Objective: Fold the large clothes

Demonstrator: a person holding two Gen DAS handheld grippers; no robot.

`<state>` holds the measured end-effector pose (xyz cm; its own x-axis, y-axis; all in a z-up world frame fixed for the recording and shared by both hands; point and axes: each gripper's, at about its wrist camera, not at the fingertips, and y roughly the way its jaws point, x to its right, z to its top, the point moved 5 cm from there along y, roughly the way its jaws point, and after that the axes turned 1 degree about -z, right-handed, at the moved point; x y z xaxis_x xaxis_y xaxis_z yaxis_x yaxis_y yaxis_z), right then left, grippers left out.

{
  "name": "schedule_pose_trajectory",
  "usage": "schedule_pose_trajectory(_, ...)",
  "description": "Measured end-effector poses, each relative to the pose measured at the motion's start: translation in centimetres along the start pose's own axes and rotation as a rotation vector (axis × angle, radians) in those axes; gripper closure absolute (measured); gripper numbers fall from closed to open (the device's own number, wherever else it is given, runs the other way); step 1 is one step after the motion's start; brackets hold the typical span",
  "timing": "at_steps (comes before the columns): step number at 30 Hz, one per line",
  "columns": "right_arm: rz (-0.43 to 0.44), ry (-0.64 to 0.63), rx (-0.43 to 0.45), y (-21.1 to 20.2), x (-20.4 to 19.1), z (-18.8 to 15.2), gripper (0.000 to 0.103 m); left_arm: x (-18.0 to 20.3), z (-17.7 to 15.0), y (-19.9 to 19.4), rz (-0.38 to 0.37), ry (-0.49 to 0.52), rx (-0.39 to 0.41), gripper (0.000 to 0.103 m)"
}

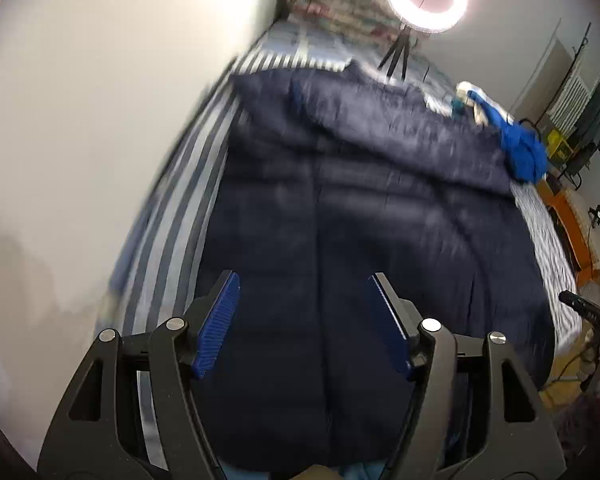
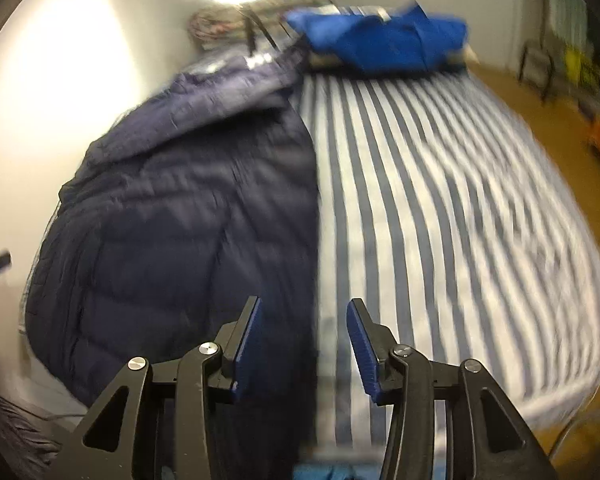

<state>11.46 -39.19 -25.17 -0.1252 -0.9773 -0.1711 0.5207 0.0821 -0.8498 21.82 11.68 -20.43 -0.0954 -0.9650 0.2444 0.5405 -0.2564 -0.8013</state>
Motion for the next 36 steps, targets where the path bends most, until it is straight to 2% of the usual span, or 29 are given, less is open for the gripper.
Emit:
schedule_pose_trajectory(4, 0.054, 0.054, -0.074, 0.5, 0.9, -2.2, 0.054, -2.1, -4.0, 0.7, 0.007, -0.069, -0.071, 0.035)
schedule_pose_trajectory(6, 0.058, 0.047, -0.078, 0.1, 0.5, -2.8, 0.051, -3.5, -5.7, 1.0, 0.013, -0.118, -0.095, 0.035)
schedule_pose_trajectory(11, 0.091, 0.056, -0.101, -1.3, -1.0, -4.1, 0.05, -5.7, -8.6, 0.9, 0.006, -0.21, -0.139, 0.035)
schedule_pose_trajectory(14, 0.134, 0.056, -0.103, -3.6, -3.1, -3.5, 0.048, -5.7, -8.9, 0.1, -0.003, -0.219, -0.122, 0.035)
schedule_pose_trajectory(15, 0.144, 0.042, -0.086, -4.4, -4.0, -2.9, 0.044, -5.6, -8.9, -0.5, -0.01, -0.225, -0.112, 0.035)
schedule_pose_trajectory(17, 0.123, 0.002, -0.047, -5.8, -5.4, -2.3, 0.037, -5.5, -8.9, -1.3, -0.024, -0.23, -0.102, 0.035)
schedule_pose_trajectory(20, 0.108, -0.051, -0.044, -6.0, -6.1, -2.5, 0.037, -5.0, -8.5, -2.2, -0.026, -0.217, -0.094, 0.035)
schedule_pose_trajectory(24, 0.092, -0.015, -0.108, -4.1, -4.0, -3.9, 0.037, -3.7, -7.4, -3.4, -0.021, -0.172, -0.098, 0.035)
schedule_pose_trajectory(26, 0.096, 0.025, -0.152, -2.6, -2.5, -4.6, 0.038, -3.6, -7.0, -3.7, 0.01, -0.134, -0.085, 0.034)
schedule_pose_trajectory(31, 0.13, 0.09, -0.215, -0.2, -0.1, -6.5, 0.039, -6.0, -8.0, -0.8, 0.026, -0.19, -0.152, 0.034)
schedule_pose_trajectory(33, 0.154, 0.087, -0.219, 0.2, 0.1, -7.1, 0.039, -6.9, -8.4, 0.5, 0.006, -0.233, -0.189, 0.035)
schedule_pose_trajectory(34, 0.161, 0.081, -0.214, 0.1, 0.1, -7.3, 0.039, -6.9, -8.4, 1.0, -0.014, -0.238, -0.202, 0.035)
schedule_pose_trajectory(36, 0.18, 0.062, -0.204, 0.0, 0.1, -7.5, 0.038, -6.8, -8.5, 1.7, 0.0, -0.209, -0.216, 0.035)
